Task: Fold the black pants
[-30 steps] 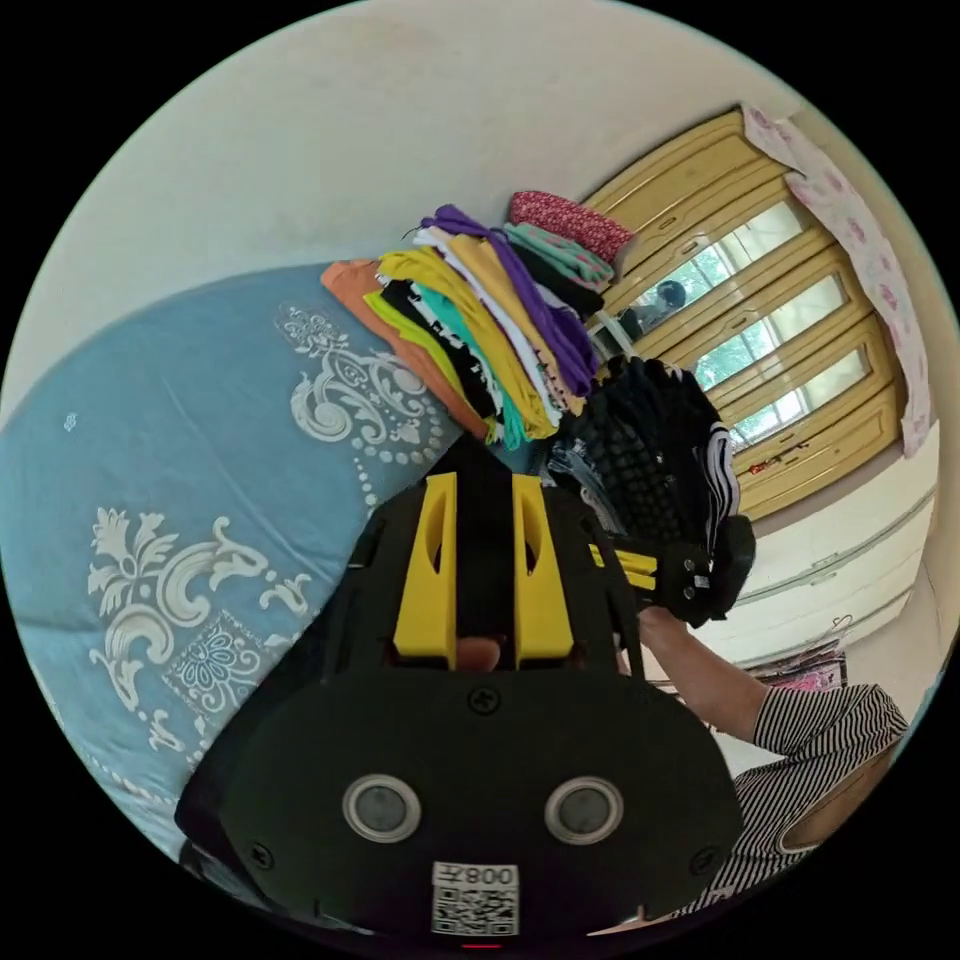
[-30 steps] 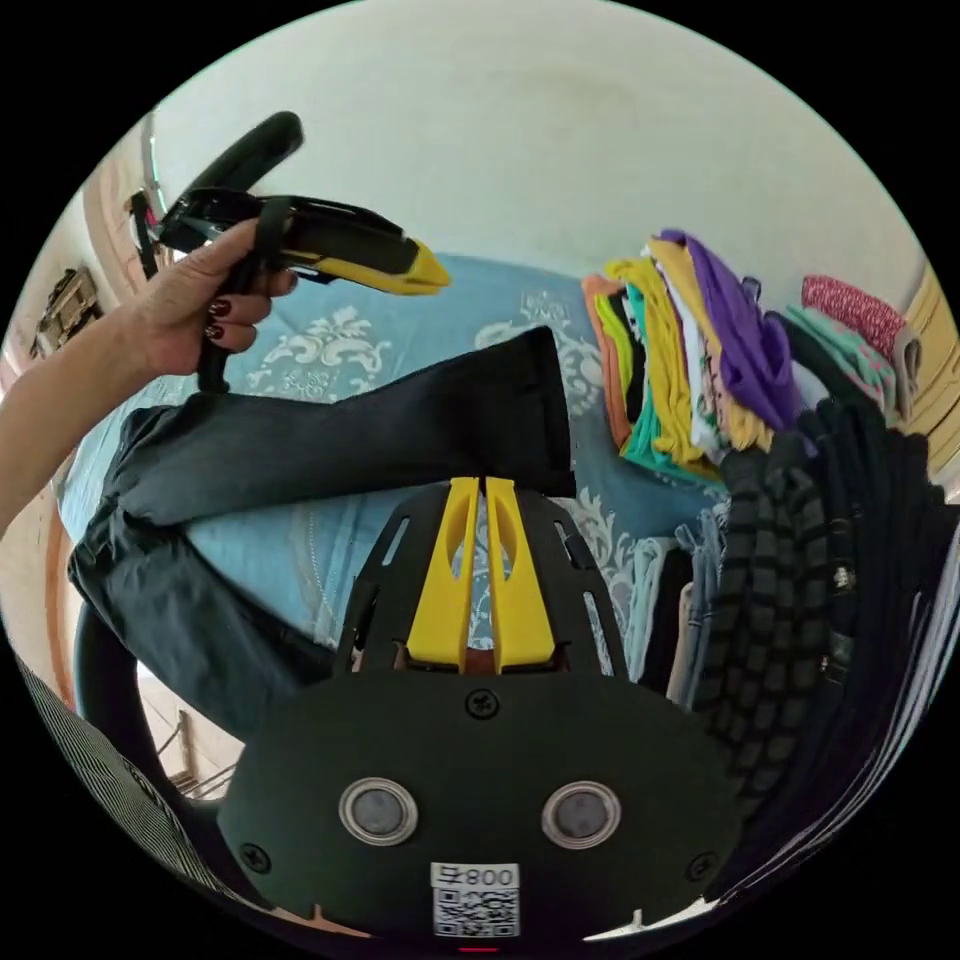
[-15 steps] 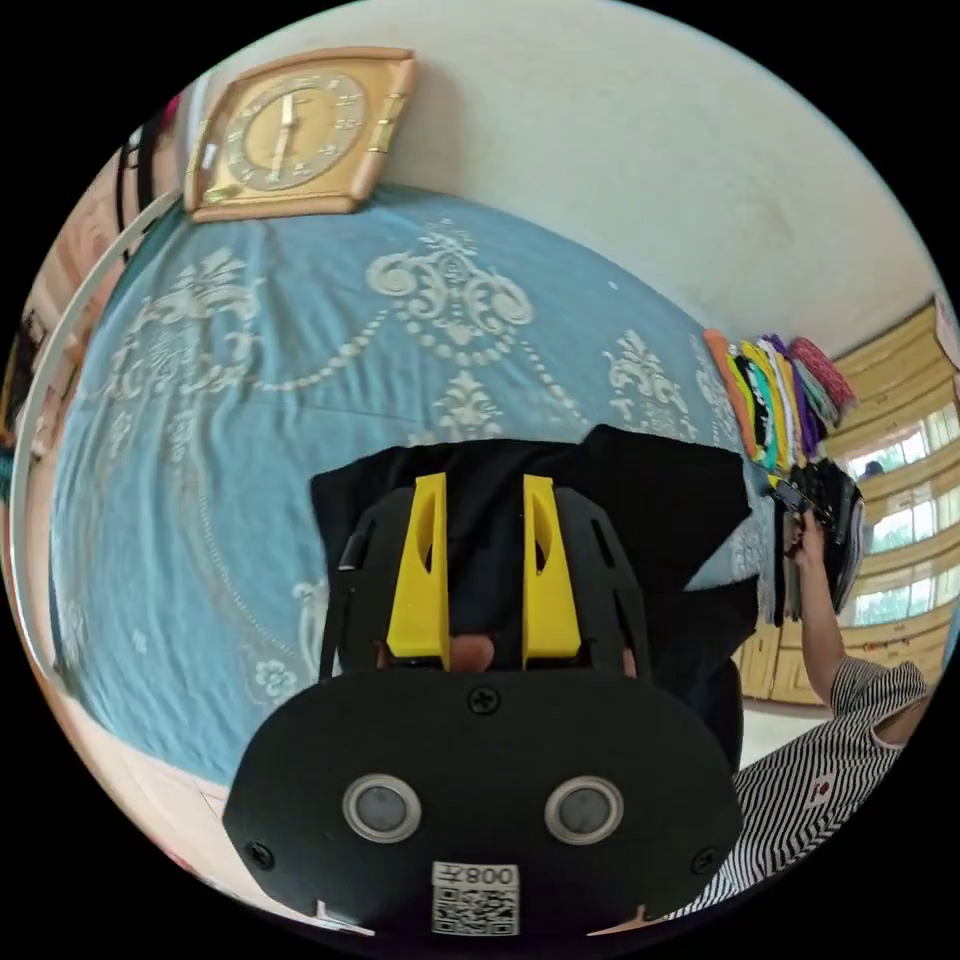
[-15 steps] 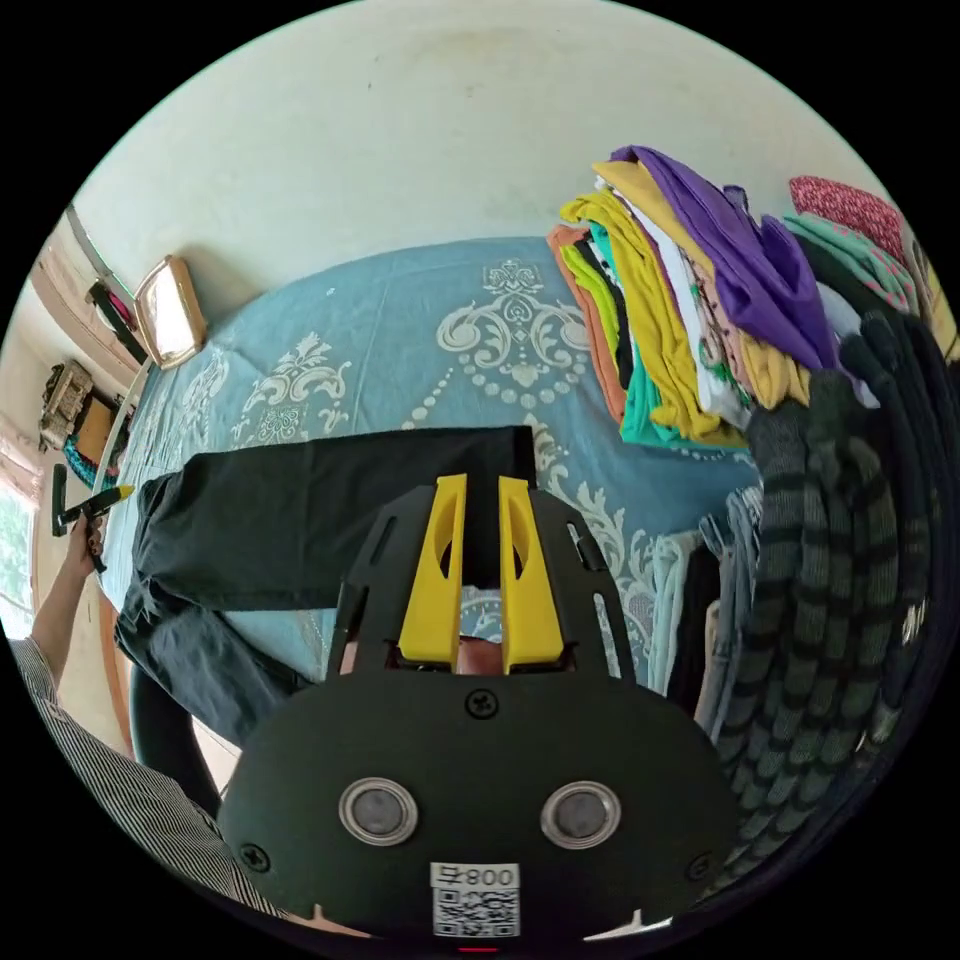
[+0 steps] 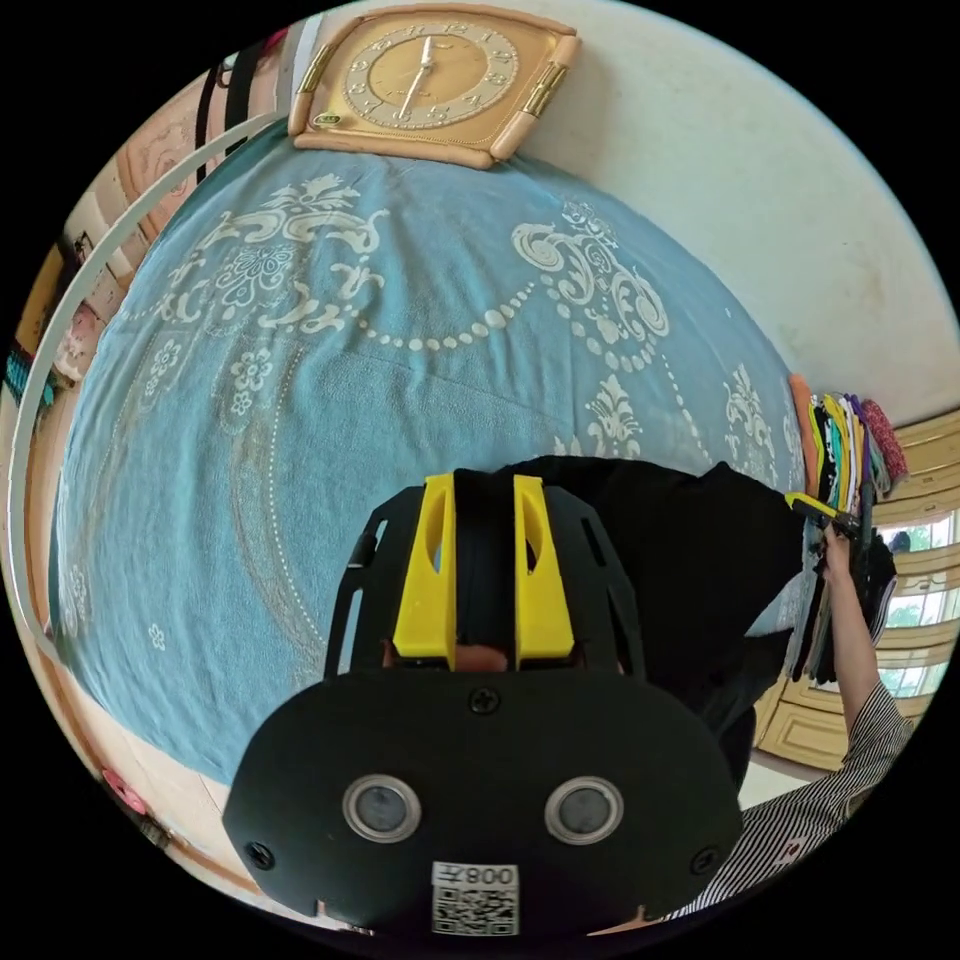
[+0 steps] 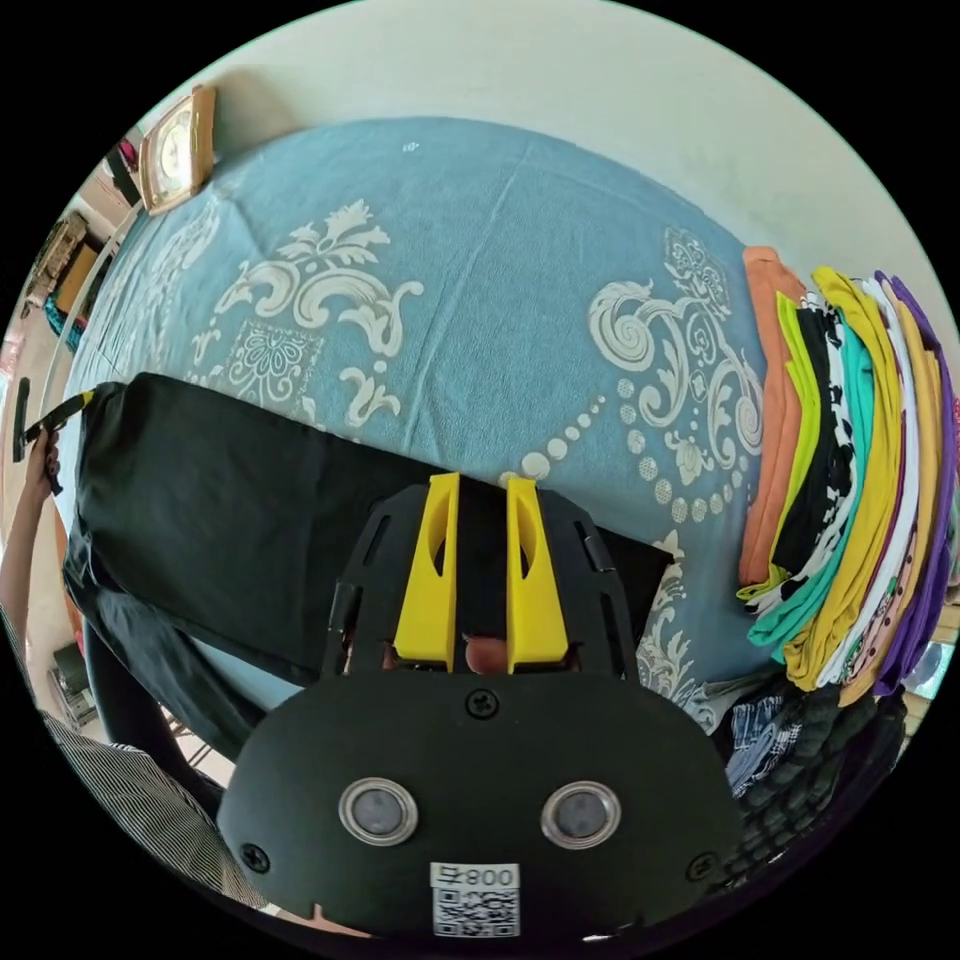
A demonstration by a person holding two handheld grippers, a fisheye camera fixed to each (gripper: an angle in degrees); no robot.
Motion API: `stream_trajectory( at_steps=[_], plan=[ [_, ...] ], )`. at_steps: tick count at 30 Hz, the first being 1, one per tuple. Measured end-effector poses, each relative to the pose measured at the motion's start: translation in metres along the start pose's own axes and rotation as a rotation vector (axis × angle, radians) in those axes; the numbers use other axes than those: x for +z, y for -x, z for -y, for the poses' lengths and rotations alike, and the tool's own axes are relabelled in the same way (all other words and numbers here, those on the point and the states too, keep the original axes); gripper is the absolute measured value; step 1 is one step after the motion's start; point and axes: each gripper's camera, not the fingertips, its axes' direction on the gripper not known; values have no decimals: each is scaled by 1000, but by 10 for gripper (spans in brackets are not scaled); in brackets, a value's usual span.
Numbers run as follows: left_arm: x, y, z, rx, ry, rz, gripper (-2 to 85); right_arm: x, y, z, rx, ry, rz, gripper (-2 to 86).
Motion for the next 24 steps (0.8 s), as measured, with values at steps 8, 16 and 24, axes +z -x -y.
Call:
stream_trajectory(
  at_steps=[8, 16, 24],
  plan=[
    [-82, 17, -23, 47, -264, -79, 81, -32, -10, 7, 10, -42, 12, -1],
    [-129, 45, -18, 70, -394, -102, 82, -105, -31, 7, 50, -260, 57, -2],
    [-63, 89, -6, -96, -275, -170, 86, -51, -55, 38, 206, -76, -8, 7]
  ],
)
